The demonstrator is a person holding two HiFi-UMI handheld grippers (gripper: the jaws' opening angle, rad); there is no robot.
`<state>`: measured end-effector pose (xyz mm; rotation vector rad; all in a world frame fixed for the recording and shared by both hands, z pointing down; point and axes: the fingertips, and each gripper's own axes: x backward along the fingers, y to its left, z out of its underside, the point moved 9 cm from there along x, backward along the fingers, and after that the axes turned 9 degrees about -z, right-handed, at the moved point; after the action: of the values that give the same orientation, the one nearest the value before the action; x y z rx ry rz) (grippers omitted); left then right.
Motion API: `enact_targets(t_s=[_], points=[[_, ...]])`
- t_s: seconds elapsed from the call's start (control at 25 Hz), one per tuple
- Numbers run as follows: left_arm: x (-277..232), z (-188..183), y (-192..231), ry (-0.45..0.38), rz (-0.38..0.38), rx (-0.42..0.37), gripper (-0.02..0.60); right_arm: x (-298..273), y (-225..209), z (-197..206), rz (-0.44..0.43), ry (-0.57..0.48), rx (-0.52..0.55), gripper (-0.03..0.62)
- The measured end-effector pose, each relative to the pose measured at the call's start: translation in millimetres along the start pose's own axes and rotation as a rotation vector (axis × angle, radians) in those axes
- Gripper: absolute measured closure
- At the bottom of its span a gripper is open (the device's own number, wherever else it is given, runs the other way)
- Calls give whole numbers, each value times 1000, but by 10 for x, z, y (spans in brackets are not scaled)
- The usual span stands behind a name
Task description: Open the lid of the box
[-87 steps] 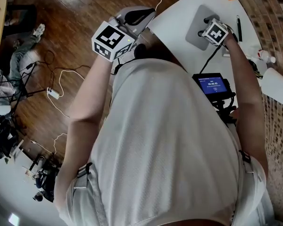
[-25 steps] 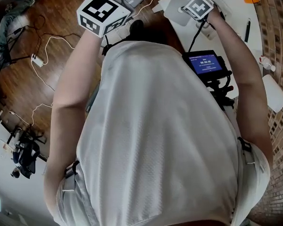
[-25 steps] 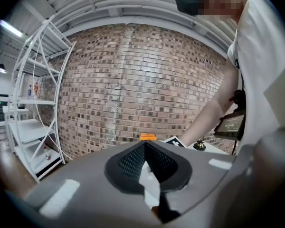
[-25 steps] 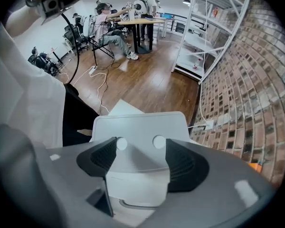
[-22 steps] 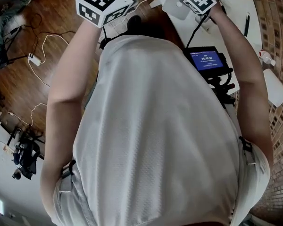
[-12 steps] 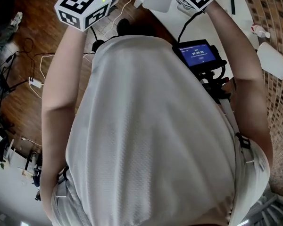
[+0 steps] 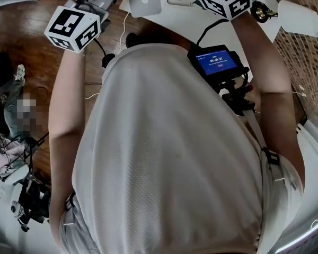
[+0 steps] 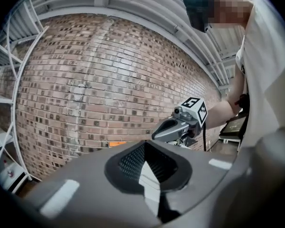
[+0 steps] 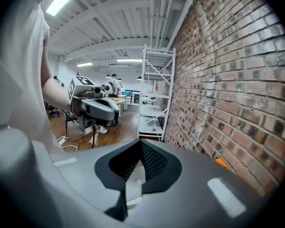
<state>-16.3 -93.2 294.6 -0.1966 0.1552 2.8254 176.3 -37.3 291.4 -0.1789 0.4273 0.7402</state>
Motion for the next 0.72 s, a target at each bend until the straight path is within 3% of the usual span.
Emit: enact_targets(t_s=[0.28,0.72], points=[[-283,34,104,19,63,11,580,212,-123,193,86,-31,-74,592],[-449,49,103,37,118,-3,581,330,-150,229,128,-61,-90,592]])
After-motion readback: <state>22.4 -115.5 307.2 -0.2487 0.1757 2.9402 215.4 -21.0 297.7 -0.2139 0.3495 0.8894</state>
